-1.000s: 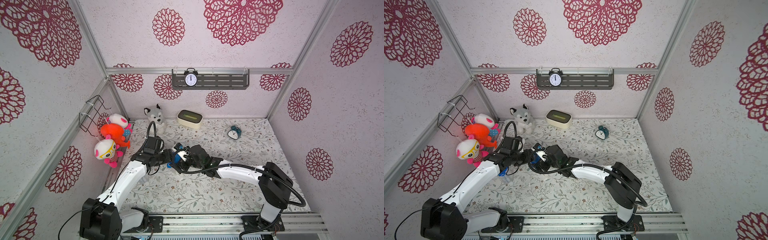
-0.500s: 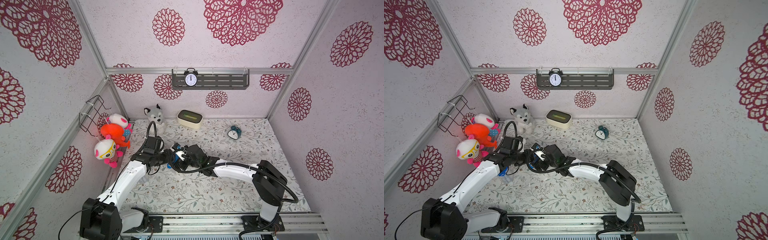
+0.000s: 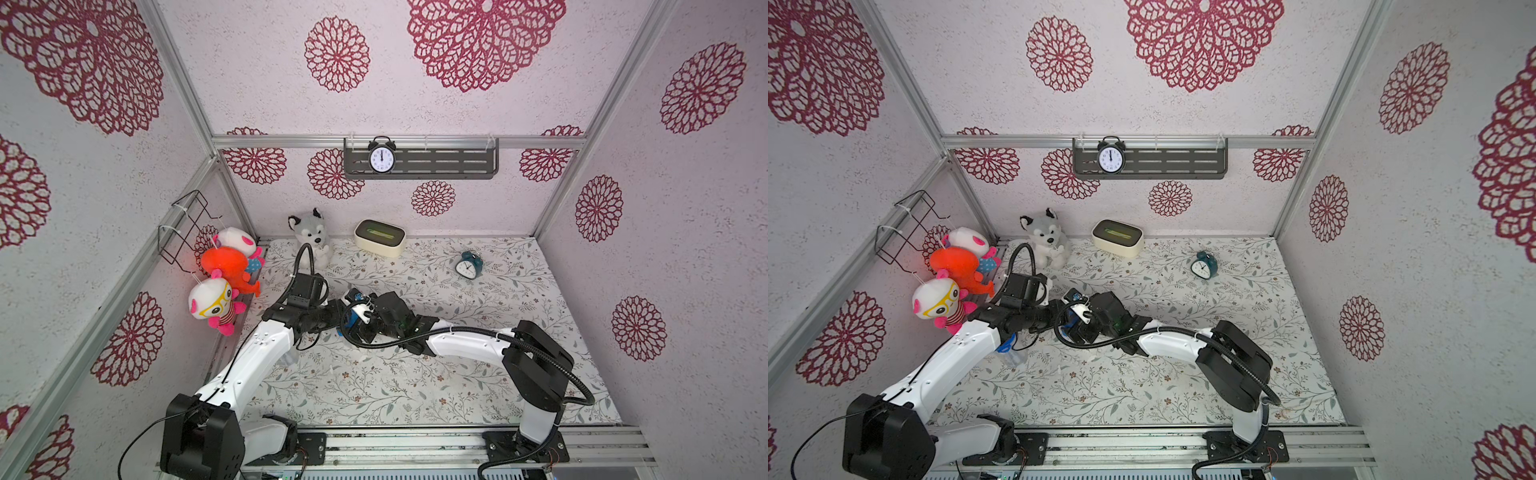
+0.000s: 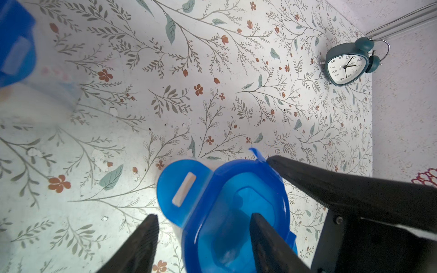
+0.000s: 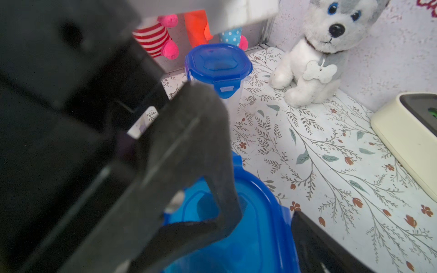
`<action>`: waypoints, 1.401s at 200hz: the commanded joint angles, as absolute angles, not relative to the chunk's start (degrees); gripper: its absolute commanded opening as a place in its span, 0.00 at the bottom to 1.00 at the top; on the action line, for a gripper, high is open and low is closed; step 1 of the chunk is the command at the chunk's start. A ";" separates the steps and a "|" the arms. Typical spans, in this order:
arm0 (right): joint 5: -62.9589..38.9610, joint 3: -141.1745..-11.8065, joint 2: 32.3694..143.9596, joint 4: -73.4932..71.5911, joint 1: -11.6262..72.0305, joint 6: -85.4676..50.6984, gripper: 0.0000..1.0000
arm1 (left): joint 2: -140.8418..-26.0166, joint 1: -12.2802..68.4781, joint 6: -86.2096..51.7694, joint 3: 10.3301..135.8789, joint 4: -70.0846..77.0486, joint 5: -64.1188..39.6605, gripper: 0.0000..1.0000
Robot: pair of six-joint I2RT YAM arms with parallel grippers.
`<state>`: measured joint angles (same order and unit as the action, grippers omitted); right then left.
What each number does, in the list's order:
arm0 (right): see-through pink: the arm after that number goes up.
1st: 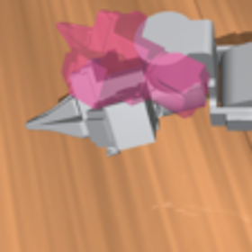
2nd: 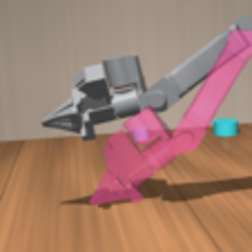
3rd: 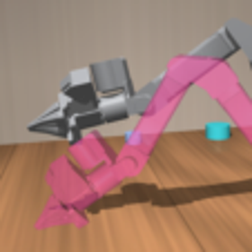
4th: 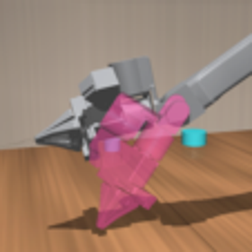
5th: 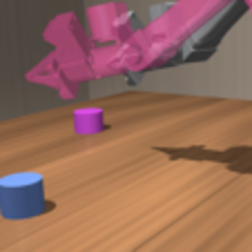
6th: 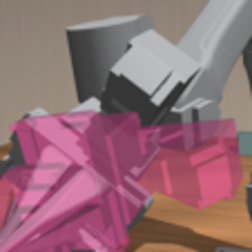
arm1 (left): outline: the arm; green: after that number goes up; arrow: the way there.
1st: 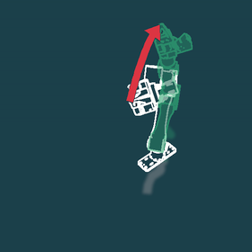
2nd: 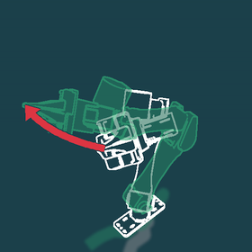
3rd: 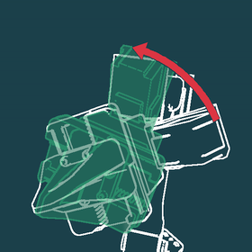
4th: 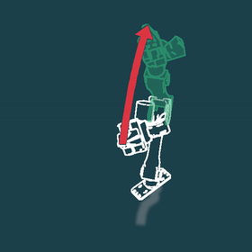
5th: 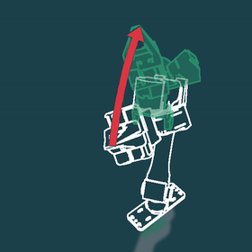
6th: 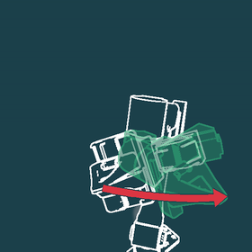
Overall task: Pack away toiletry kits
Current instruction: Close the fastener on the container.
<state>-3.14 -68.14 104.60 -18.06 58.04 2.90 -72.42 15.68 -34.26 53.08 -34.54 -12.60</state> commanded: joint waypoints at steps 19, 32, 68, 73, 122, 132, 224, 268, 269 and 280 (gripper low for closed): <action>-4.91 -66.62 106.06 -15.86 57.74 0.93 0.95 | -73.43 15.25 -32.96 53.79 -35.24 -12.62 0.65; -5.03 -66.79 106.51 -15.59 57.77 0.99 0.92 | -73.48 15.24 -32.80 53.79 -35.40 -12.42 0.65; -5.26 -66.71 106.93 -15.61 57.79 1.21 0.83 | -74.00 15.13 -32.67 53.96 -35.47 -12.46 0.64; -5.26 -66.71 106.94 -15.57 57.79 1.20 0.83 | -74.09 15.12 -32.59 54.01 -35.44 -12.58 0.64; -5.61 -67.88 108.50 -12.83 57.73 3.27 0.99 | -74.95 14.97 -32.35 54.58 -35.51 -13.04 0.64; -6.06 -68.33 108.97 -11.99 57.63 4.00 0.99 | -75.12 14.87 -32.37 54.66 -35.45 -13.17 0.64; -7.14 -67.39 109.25 -13.24 57.06 5.08 0.88 | -76.16 14.84 -32.10 54.93 -35.61 -13.62 0.63; -7.21 -66.95 109.31 -14.76 57.07 5.71 0.87 | -76.65 14.85 -32.06 54.93 -35.84 -13.83 0.63; -7.16 -66.96 109.28 -14.76 57.05 5.71 0.88 | -76.64 14.85 -32.07 54.93 -35.80 -13.86 0.63; -7.14 -66.97 108.53 -15.08 57.04 5.43 0.94 | -76.73 14.85 -32.08 55.01 -35.91 -13.92 0.63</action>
